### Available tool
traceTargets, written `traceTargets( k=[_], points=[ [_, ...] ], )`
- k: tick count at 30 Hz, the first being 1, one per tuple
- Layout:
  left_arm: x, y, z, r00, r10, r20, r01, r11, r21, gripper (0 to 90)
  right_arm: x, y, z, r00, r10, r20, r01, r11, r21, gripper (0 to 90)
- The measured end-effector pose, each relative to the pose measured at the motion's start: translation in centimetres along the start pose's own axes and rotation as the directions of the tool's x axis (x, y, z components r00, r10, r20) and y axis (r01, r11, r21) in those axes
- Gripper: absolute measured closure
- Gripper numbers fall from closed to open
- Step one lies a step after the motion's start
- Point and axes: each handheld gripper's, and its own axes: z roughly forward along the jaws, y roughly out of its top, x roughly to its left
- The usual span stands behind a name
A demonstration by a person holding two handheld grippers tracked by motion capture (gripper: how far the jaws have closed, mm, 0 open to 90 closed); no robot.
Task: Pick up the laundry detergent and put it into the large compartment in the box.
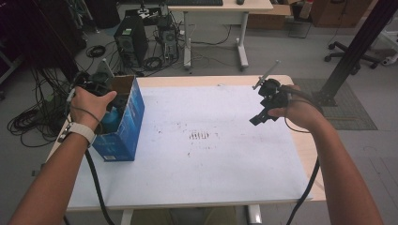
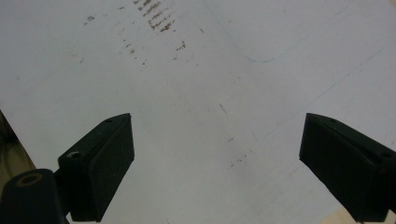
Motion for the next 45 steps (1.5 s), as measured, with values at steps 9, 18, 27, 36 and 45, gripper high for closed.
traceTargets(
  k=[9, 18, 27, 36, 45],
  points=[
    [-0.1, 0.1, -0.9, 0.9999, 0.010, 0.007, -0.010, 0.9998, -0.014, 14.3, 0.1, 0.0, -0.2, 1.0000, -0.002, 0.002, 0.002, 1.000, -0.003, 10.4],
    [-0.2, 0.0, -1.3, 0.9998, 0.018, 0.007, -0.018, 0.9997, -0.017, 14.0, 0.2, -0.2, -0.4, 1.0000, 0.001, 0.005, -0.001, 1.000, -0.008, 10.3],
    [-0.2, 0.0, -2.0, 0.9997, 0.023, 0.005, -0.023, 0.9995, -0.021, 12.8, 0.3, -0.3, -0.6, 1.0000, -0.002, 0.006, 0.002, 1.000, -0.012, 10.3],
    [-0.5, -0.3, -3.2, 0.9987, 0.048, 0.018, -0.047, 0.9985, -0.026, 12.7, 0.4, -0.3, -0.8, 1.0000, -0.001, 0.008, 0.001, 1.000, -0.014, 10.3],
    [-0.7, -0.4, -4.5, 0.9979, 0.059, 0.026, -0.058, 0.9975, -0.041, 13.4, 0.5, -0.3, -0.9, 1.0000, -0.002, 0.010, 0.002, 1.000, -0.016, 10.4]
  ],
)
